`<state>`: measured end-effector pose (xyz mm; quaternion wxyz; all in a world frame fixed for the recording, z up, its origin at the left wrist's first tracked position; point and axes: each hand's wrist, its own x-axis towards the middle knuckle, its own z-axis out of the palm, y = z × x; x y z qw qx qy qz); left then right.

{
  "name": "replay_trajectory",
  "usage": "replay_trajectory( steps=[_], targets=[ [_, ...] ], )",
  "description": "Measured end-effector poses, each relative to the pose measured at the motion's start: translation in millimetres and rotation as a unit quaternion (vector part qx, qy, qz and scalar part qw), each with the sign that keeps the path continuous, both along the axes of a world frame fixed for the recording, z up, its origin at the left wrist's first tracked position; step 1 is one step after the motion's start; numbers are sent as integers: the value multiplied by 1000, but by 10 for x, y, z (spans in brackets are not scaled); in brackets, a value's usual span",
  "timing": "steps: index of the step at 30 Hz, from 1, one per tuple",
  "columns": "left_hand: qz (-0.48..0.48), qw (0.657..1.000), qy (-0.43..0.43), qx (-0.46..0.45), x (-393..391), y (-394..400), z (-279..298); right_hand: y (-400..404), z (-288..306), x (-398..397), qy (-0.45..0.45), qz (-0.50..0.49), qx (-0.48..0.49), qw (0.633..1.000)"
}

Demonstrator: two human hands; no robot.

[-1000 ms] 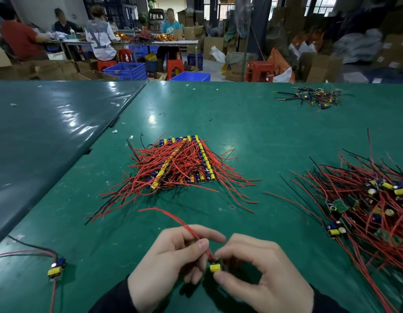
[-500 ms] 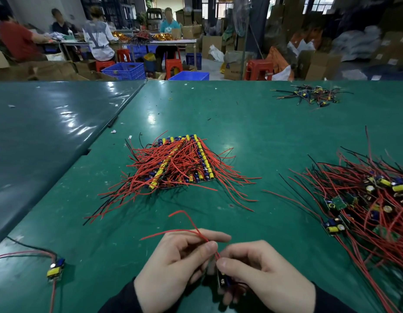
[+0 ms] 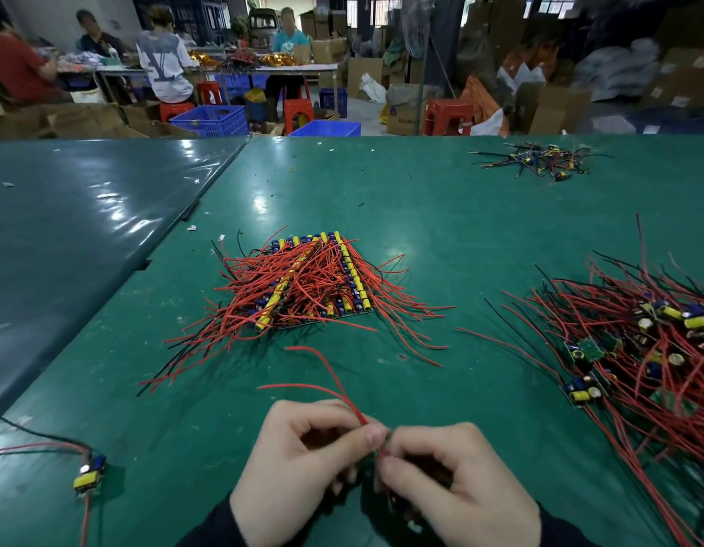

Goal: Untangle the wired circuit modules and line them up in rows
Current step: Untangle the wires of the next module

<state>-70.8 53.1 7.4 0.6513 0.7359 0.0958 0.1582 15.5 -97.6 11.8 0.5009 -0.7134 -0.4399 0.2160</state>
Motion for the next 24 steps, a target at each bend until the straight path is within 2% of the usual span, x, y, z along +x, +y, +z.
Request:
replay_trajectory(
  steps=[2, 4, 6, 9, 13, 15, 16, 18, 19, 21, 23, 24],
  targets=[
    [-38, 991, 4, -126, -5, 32, 29, 9, 69, 14, 196, 38, 16, 980],
    [-71, 973, 6, -219, -15, 37, 45, 16, 124, 19, 289, 96, 20, 952],
    [-95, 956, 8, -276, -21, 22, 53, 19, 139, 28, 346, 143, 17, 927],
    [-88, 952, 7, -294, -28, 8, 84, 20, 139, 47, 363, 176, 3, 915],
    [-44, 963, -13, -264, -18, 2, 87, 16, 133, 47, 318, 158, -10, 935],
    [-13, 973, -25, -228, -3, -11, 83, 2, 109, 40, 267, 110, -11, 957],
    [5, 978, -27, -207, 2, -13, 82, -13, 93, 37, 212, 81, -10, 974],
    [42, 982, -32, -179, 9, -9, 51, -35, 31, 26, 30, 31, -4, 999],
    [58, 983, -33, -168, 7, -14, 33, -41, -11, 18, -86, 16, 0, 996],
    [89, 990, -32, -103, 2, -50, -19, -46, -52, 1, -283, 5, -15, 959],
    [111, 993, -27, -13, 5, -107, -54, -51, -102, -17, -382, 7, -43, 923],
    [115, 993, -20, -4, 10, -116, -53, -50, -105, -26, -378, 11, -39, 925]
  ],
)
